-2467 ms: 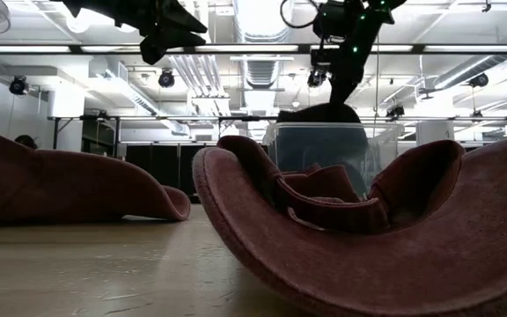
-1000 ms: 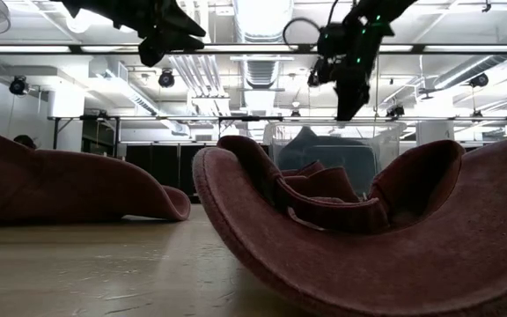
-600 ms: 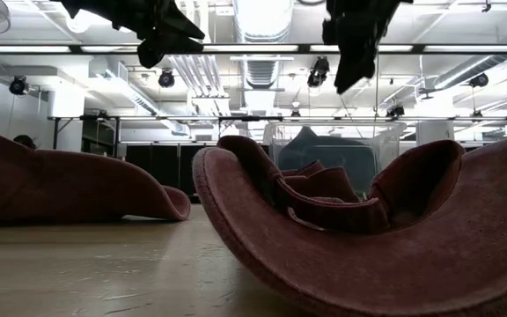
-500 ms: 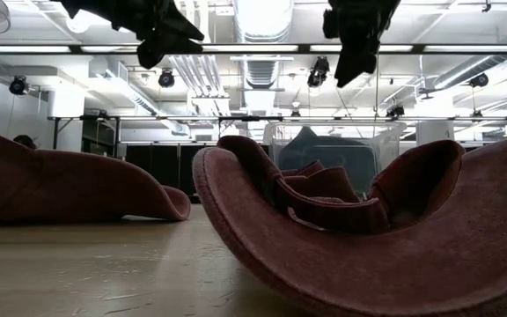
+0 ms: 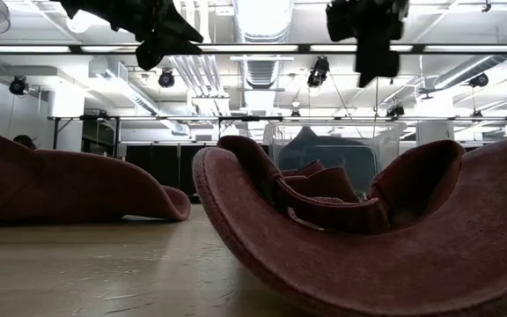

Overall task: Pick & Place hat
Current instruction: Put the bottom red cap into the bottom transparent bin

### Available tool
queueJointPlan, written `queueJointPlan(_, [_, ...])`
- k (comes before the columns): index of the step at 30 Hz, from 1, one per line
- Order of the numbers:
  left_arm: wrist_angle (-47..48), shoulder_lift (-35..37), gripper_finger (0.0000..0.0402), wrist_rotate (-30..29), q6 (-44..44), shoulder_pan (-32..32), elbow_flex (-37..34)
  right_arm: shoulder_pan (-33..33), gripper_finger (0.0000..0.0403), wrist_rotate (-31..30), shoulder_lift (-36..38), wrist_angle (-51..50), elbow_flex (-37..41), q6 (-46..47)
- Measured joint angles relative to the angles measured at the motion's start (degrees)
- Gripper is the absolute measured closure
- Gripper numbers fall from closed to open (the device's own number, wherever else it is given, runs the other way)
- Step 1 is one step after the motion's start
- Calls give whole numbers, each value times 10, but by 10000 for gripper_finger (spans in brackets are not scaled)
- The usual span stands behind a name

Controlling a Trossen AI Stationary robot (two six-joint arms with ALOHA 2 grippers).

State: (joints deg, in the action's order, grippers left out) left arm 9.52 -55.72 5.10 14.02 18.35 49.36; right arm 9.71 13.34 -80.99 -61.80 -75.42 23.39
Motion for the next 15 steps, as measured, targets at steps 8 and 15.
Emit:
queueJointPlan(8, [-11,0,278,0,-7,0,0,-137,243,13,0,43,69,194])
queueJointPlan(15, [-21,0,278,0,-8,0,0,-242,243,12,0,213,152,405])
